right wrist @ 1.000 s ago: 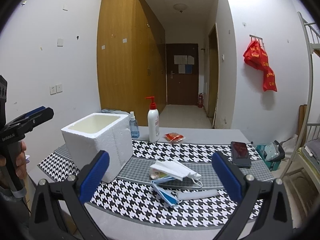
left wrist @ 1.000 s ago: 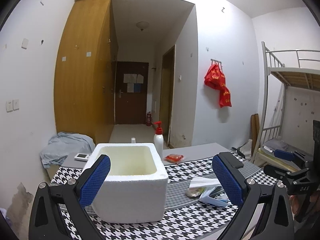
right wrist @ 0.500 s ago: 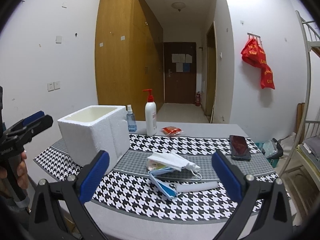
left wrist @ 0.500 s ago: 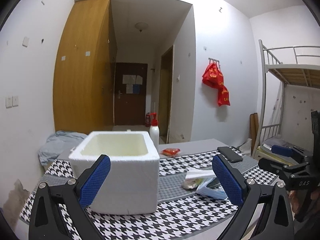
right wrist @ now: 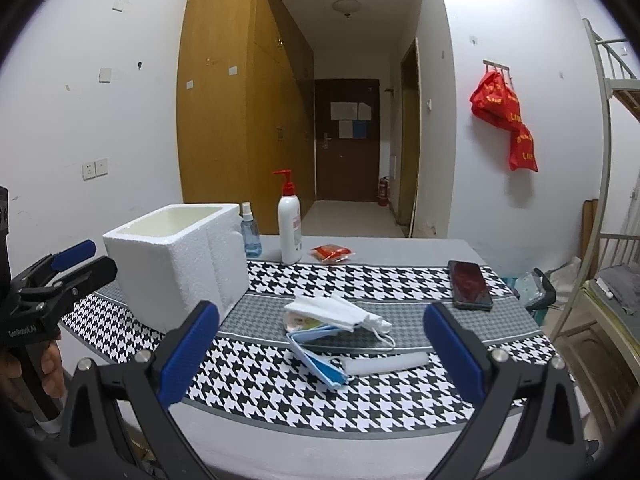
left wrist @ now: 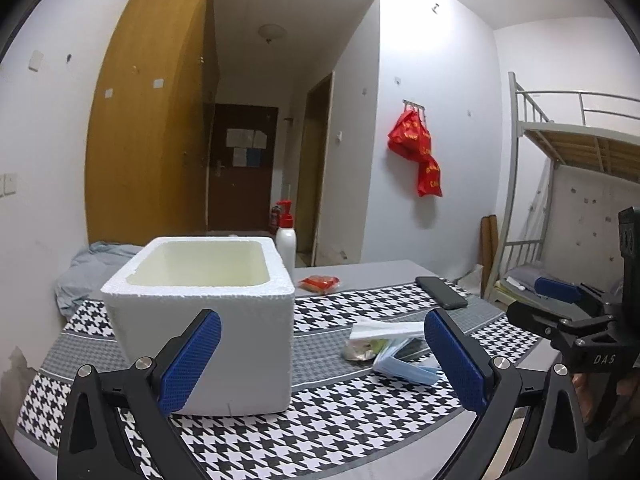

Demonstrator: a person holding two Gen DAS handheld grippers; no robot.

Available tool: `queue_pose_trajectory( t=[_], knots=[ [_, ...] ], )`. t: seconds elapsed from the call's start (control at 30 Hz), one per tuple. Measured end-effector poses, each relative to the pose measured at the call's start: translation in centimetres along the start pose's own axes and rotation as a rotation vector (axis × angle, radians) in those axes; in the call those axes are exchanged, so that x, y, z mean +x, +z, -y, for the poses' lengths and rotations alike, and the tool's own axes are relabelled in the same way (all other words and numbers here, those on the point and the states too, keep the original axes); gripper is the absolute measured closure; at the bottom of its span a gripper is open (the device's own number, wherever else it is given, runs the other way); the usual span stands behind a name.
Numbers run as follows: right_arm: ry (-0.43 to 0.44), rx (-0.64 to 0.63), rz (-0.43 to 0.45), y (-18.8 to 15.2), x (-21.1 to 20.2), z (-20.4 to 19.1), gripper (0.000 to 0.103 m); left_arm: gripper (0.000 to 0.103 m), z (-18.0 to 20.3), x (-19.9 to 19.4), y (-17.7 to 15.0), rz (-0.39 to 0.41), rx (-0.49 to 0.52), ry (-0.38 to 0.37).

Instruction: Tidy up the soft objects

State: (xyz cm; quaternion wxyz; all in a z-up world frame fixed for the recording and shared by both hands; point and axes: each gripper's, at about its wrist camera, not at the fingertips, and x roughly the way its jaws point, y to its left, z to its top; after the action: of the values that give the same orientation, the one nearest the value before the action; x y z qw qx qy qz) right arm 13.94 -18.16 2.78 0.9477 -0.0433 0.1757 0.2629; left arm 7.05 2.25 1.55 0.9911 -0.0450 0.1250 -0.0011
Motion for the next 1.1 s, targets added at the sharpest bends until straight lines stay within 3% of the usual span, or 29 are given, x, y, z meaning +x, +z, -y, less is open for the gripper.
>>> queue_pose_trajectory(
  t=[0.33, 0.73, 1.1],
  knots=[
    [-0.012, 0.016, -0.011, -1.0, 0.2, 0.8, 0.000, 0.001, 2.1, 2.2, -0.6, -0.055, 0.037, -0.053],
    [-0.049, 0.072, -0.055, -2.1, 1.9, 6.4, 0.000, 0.001, 5.3, 6.2, -1.4, -0.131, 0.054, -0.077],
    [0.018, 0.076, -0.135, -3.8, 4.5, 8.0, 0.000, 0.001, 6.2, 9.3, -2.8, -0.227, 0.046, -0.060]
  ],
)
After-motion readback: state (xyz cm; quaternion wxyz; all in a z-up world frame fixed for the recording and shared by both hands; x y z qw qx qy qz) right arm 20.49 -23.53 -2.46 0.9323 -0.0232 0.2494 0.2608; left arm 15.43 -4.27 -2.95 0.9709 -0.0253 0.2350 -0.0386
